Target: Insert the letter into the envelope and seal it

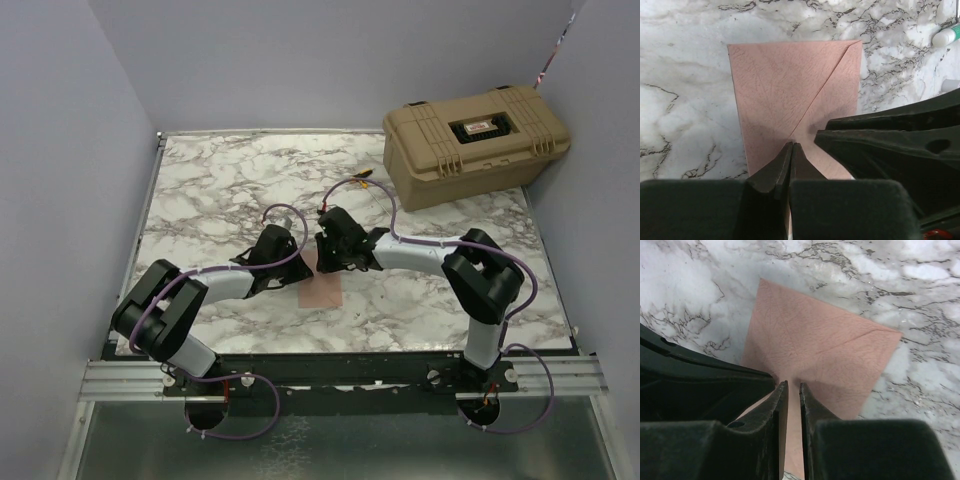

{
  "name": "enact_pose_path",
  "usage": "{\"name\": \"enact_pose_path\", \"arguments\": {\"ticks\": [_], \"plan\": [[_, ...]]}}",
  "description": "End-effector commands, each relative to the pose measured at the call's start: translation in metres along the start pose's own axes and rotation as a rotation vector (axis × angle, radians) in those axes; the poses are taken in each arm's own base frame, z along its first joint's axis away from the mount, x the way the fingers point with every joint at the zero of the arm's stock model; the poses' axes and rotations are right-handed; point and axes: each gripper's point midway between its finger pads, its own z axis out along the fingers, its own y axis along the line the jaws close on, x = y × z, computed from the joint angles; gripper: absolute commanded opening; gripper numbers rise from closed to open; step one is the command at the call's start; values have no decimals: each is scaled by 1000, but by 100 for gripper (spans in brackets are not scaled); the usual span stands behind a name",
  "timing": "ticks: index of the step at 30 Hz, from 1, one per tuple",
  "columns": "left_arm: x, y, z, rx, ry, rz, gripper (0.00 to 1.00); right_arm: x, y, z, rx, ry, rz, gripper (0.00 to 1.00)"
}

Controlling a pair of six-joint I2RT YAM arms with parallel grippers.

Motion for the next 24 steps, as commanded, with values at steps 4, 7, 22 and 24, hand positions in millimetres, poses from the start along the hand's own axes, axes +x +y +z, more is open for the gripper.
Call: {"name": "enact_pose_path", "arguments": {"ticks": [4,7,22,24], "plan": [[34,41,2,-134,122,58,0,5,11,14,-56,48,-13,15],[37,45,1,-149,132,66,0,11,4,19,-20,64,2,12],[46,63,-5,-213,166,91,0,11,-73,26,336,5,52,6],[47,63,-5,-214,169,93,0,5,-74,28,326,-14,54,6]]}}
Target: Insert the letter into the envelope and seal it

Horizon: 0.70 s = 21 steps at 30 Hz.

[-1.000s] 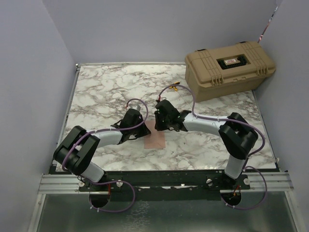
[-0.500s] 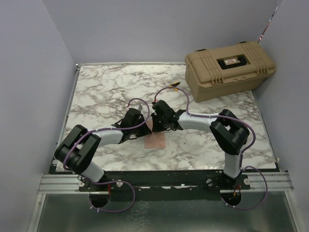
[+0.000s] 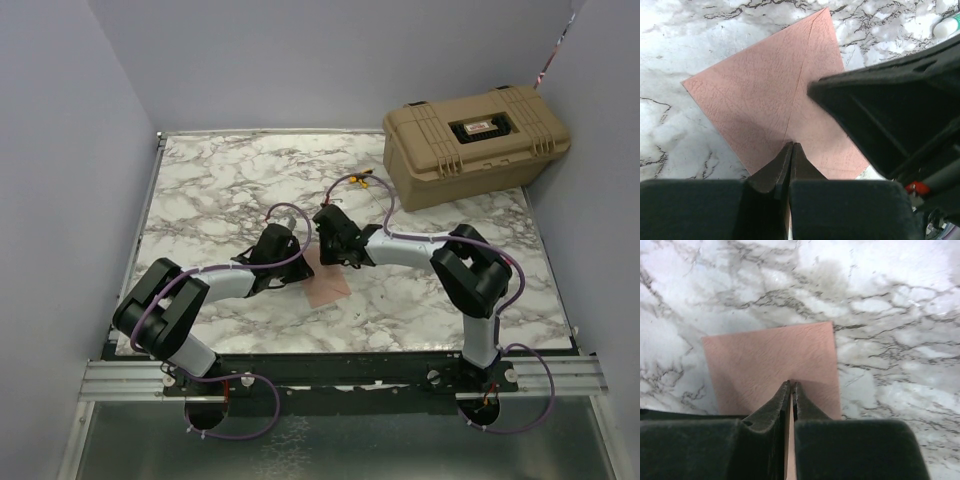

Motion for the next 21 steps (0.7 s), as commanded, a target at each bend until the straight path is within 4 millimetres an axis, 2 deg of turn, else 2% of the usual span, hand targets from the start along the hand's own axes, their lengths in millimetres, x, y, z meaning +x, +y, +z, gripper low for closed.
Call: {"name": "enact_pose_path", "arguments": {"ticks": [1,5,7,10,12,16,18,21], "plan": [[50,58,-6,-210,165,23,0,14,-53,14,187,21,-19,6],[51,56,-7,-195,172,11,0,-7,-47,17,226,8,10,6],[46,42,-6,-122,165,-34,0,-15,-44,15,235,-4,27,6],[24,13,-6,-5,117,-54,0,-20,-39,7,210,-17,35,6],[4,-8,-9,65,66,-55,0,-25,-34,-3,176,-35,40,7],[-33,-48,-19,199,-36,-50,0,-37,-12,-36,20,-96,57,9],[-45,-58,-21,223,-66,-44,0,-38,-4,-51,-51,-113,62,11],[-53,-63,-18,235,-87,-50,0,-27,5,-64,-144,-99,43,13]]}}
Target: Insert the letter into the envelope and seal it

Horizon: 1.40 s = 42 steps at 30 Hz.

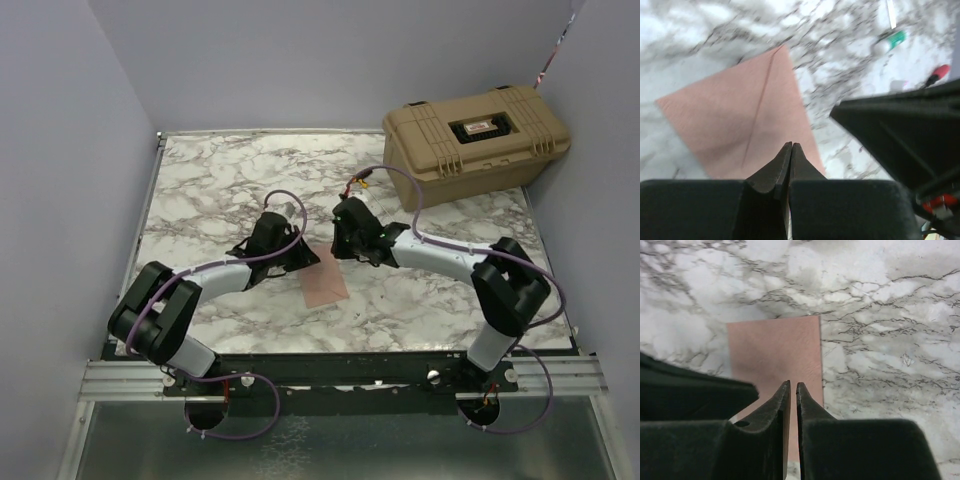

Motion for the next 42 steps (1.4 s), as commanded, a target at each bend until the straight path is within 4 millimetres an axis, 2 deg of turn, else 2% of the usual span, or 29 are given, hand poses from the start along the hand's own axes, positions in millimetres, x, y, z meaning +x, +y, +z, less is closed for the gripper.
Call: {"name": "enact_pose_path", "arguments": {"ticks": [1,5,9,16,21,24,28,36,39,42], "plan": [[-30,-34,1,106,-71,7,0,0,25,-22,-182,-18,-9,14],[-30,-29,14,95,-61,-2,0,28,28,-21,-204,32,-45,14],[-28,-21,26,73,-51,-4,0,45,38,-19,-213,53,-101,12],[-8,2,34,23,2,-5,0,52,50,-2,-194,65,-132,10],[7,20,38,-16,33,-14,0,61,48,15,-165,85,-149,10],[13,29,39,-40,42,-14,0,68,41,21,-138,101,-153,9],[21,39,42,-66,64,-9,0,81,31,19,-107,139,-165,9],[25,49,46,-97,82,1,0,126,-1,-1,-55,259,-178,9],[24,52,46,-117,82,8,0,136,-12,-8,-29,284,-175,9],[23,53,46,-124,80,11,0,136,-25,-18,33,293,-160,10]]}}
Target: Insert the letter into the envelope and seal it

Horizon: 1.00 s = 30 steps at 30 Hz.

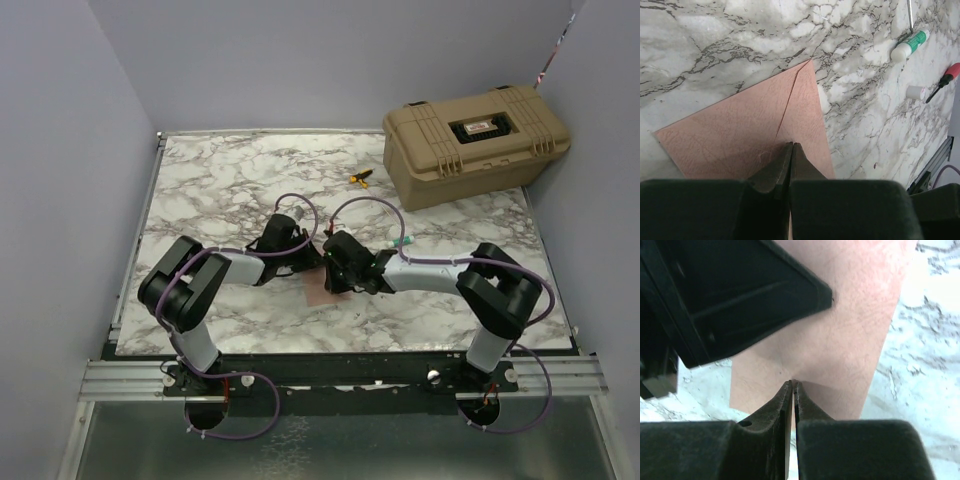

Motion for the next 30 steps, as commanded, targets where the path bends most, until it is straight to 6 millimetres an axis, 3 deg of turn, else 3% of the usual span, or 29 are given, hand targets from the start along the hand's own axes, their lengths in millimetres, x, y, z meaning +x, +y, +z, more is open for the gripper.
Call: {"name": "enact_pose_path", "arguments": {"ticks": [1,6,10,11,13,15,19,24,26,30], "plan": [[22,42,1,-156,65,10,0,55,-46,-19,196,177,-1,10],[12,31,-1,-130,47,27,0,24,-37,-45,207,102,39,10],[-12,16,-12,-142,-18,49,0,-14,-18,-70,148,-11,66,13],[-20,11,-17,-141,-45,55,2,-22,-18,-76,154,-38,72,14],[-35,-1,-31,-137,-107,67,19,-36,-21,-87,183,-82,85,18],[-51,-10,-49,-144,-175,89,30,-47,-31,-96,232,-124,107,26],[-76,-20,-92,-194,-312,134,64,-63,-58,-112,307,-202,182,40],[-100,-23,-153,-272,-484,163,96,-73,-107,-122,403,-240,368,54],[-106,-23,-173,-299,-533,156,99,-77,-127,-125,448,-260,445,63],[-110,-22,-193,-322,-557,162,99,-81,-168,-119,521,-281,589,69]]}}
